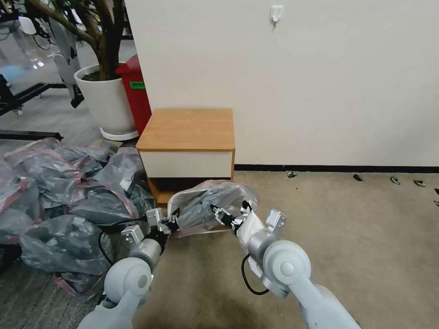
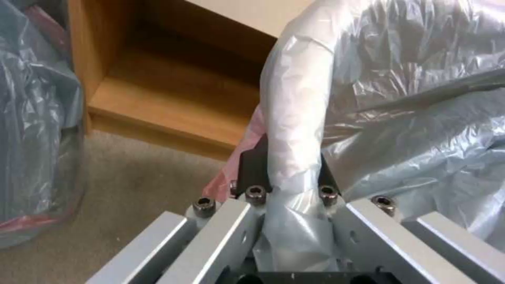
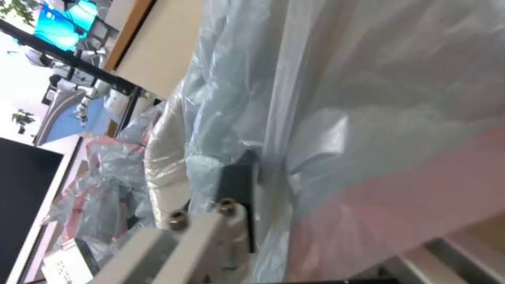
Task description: Pick up the garbage bag from the table and place it over the trash can.
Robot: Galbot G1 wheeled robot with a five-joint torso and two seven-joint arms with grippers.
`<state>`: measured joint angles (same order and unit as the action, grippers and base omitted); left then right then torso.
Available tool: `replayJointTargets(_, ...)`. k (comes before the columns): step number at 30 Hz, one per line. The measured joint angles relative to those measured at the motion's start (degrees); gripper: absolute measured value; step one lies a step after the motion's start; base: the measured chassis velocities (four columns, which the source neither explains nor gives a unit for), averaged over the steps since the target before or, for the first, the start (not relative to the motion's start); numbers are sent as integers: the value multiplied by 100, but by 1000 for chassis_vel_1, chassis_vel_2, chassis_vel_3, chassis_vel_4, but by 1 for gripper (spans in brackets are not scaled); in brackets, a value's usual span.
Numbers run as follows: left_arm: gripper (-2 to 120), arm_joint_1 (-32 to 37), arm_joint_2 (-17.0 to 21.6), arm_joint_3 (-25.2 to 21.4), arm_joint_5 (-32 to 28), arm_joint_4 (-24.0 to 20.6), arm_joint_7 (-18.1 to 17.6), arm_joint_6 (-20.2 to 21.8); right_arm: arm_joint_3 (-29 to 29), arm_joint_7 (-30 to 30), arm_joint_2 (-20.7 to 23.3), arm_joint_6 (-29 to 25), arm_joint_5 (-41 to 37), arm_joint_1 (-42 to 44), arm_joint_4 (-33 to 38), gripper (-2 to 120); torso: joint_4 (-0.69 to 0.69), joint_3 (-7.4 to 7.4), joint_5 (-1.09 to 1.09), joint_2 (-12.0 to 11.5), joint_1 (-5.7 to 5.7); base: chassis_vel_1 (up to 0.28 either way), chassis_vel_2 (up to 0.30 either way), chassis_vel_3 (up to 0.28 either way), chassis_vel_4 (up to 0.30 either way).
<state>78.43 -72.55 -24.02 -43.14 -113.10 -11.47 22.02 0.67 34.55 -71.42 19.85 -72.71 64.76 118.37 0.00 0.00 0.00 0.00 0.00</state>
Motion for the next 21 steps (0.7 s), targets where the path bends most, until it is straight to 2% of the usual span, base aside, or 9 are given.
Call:
replayJointTargets(3,2,0,-15,-2,3,21,-1,0,-1,-96,0,-76,60,54,21,0,0,0,0,0,0,0,0,0,0)
replayJointTargets(12,2,-14,-43,-22,5,61,-8,-5,21,-367,10,-256,172,189,113,0,0,0,0,0,0,0,0,0,0)
replayJointTargets(21,2,-158,-104,-145,-63,181,-66,-55,-21,-570,209,-449,233,363,296,0,0,0,0,0,0,0,0,0,0)
